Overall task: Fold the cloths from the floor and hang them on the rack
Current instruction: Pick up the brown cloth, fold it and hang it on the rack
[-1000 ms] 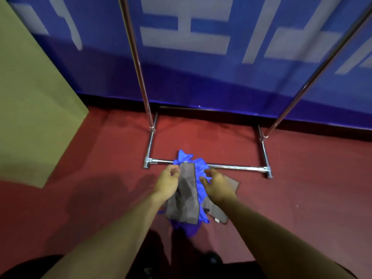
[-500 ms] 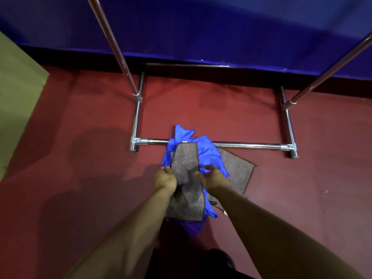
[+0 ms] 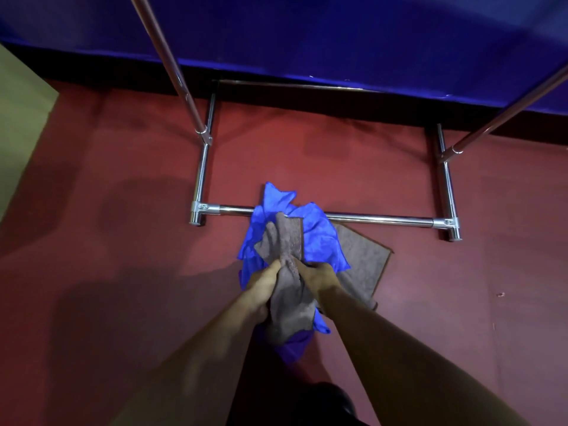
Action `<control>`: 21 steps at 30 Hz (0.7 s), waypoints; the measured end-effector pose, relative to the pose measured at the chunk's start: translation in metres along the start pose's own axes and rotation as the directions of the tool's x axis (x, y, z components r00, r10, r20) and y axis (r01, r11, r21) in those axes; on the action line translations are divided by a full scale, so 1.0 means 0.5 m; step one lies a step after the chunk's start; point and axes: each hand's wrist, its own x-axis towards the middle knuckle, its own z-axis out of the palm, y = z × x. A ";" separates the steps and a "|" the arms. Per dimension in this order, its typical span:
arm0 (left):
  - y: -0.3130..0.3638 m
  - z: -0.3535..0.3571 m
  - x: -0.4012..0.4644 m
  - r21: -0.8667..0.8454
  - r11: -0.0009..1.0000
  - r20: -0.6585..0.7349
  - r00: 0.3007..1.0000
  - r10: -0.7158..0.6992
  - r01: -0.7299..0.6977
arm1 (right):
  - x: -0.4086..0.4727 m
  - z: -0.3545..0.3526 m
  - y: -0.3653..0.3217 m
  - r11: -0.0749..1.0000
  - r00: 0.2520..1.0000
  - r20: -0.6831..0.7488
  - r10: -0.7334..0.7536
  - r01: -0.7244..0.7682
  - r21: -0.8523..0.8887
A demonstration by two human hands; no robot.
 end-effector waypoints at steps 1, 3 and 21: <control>0.002 0.002 -0.005 -0.029 0.999 0.102 0.994 -0.031 0.034 | -0.001 -0.004 -0.002 0.995 0.998 0.054 0.031 -0.036 0.097; 0.012 0.002 -0.023 -0.092 0.994 0.209 0.977 -0.031 0.052 | -0.011 -0.023 -0.016 0.968 0.979 0.199 0.049 -0.096 0.232; 0.261 -0.069 -0.488 -0.275 0.853 0.260 0.821 0.509 -0.443 | -0.429 -0.136 -0.351 0.844 0.783 0.441 -0.439 0.191 0.502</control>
